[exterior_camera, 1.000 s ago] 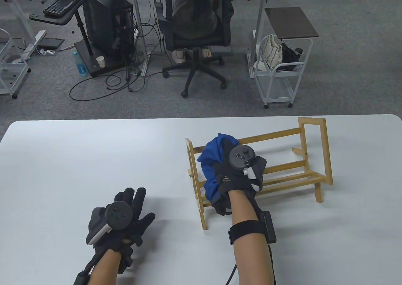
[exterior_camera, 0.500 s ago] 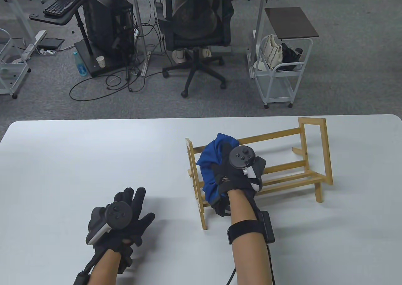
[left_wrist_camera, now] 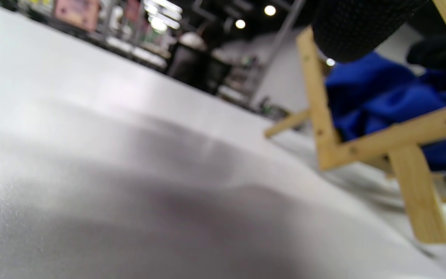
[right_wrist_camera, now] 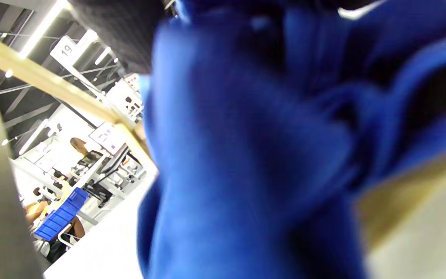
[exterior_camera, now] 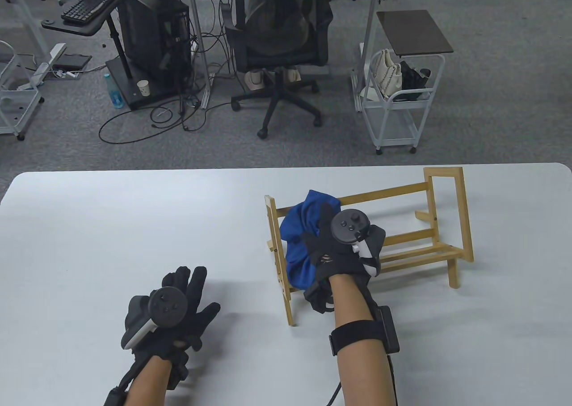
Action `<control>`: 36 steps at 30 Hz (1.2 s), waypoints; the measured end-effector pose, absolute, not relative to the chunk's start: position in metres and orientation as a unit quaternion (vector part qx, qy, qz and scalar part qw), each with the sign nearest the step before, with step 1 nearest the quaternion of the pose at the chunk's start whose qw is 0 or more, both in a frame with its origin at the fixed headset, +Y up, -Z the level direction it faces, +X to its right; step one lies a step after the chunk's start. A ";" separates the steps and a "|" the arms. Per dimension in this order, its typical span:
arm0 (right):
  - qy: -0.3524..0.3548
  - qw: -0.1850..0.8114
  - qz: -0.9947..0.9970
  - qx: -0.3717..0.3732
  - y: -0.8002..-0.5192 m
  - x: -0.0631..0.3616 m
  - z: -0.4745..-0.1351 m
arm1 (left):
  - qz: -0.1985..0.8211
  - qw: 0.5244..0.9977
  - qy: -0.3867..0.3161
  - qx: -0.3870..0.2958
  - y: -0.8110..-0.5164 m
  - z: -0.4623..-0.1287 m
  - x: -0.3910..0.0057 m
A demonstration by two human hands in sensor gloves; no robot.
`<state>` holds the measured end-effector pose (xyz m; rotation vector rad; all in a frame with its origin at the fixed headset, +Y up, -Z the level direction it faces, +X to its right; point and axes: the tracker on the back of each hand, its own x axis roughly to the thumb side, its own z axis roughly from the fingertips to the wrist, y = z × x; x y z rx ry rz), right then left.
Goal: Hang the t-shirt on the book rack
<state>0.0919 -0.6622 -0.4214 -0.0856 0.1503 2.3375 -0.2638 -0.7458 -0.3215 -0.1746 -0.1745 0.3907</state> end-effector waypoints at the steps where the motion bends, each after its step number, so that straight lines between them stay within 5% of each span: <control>1: 0.056 0.389 0.919 -0.032 -0.661 0.093 -0.420 | 0.194 0.973 -0.087 -0.086 -0.746 -0.321 -0.264; 22: -0.021 0.349 0.936 0.041 -0.644 0.112 -0.366 | 0.186 0.975 -0.095 -0.075 -0.745 -0.320 -0.261; 36: -0.048 0.314 0.944 0.085 -0.662 0.121 -0.337 | 0.176 0.976 -0.112 -0.065 -0.741 -0.316 -0.252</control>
